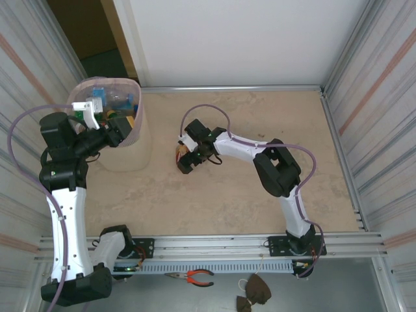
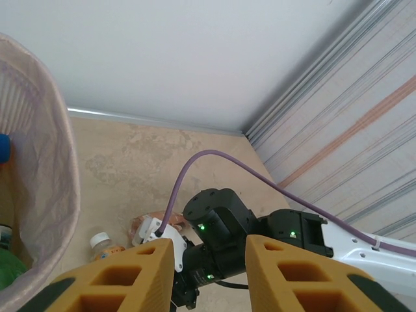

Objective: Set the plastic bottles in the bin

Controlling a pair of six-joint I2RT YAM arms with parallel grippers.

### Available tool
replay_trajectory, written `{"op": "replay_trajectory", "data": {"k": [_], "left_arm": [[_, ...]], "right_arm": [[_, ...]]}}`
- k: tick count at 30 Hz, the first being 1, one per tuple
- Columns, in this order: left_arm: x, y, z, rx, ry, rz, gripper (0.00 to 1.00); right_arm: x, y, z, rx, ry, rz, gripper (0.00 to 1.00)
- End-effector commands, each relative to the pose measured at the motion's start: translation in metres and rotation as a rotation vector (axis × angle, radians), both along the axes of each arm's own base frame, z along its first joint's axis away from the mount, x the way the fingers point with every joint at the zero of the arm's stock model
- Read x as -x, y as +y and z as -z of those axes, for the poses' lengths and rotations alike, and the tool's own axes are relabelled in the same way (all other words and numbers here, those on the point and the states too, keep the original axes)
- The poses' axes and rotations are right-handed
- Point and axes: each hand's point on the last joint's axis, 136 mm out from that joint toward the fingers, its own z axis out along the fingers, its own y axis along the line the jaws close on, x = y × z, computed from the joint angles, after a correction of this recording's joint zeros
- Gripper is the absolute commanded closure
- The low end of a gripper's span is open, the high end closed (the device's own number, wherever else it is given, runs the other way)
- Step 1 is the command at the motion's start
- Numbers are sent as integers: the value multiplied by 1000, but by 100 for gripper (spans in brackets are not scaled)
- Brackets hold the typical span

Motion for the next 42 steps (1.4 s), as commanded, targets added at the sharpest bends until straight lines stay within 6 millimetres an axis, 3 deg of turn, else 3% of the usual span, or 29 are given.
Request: {"op": "replay_trajectory", "data": {"k": [1, 9, 17, 29, 42], "left_arm": [[8, -5, -11, 3, -42, 27, 65], [9, -6, -16, 4, -53, 25, 65], [10, -6, -18, -1, -59, 30, 66], [12, -8, -20, 3, -65, 44, 66], [14, -9, -16, 2, -56, 51, 65]], "right_arm": [[-7, -5, -44, -45, -36, 130, 1], [-11, -6, -64, -68, 29, 462, 2], [-15, 4, -74, -121, 1, 602, 0], [-22, 19, -51, -54, 14, 843, 1], [-15, 33, 1, 18, 70, 877, 4]]}}
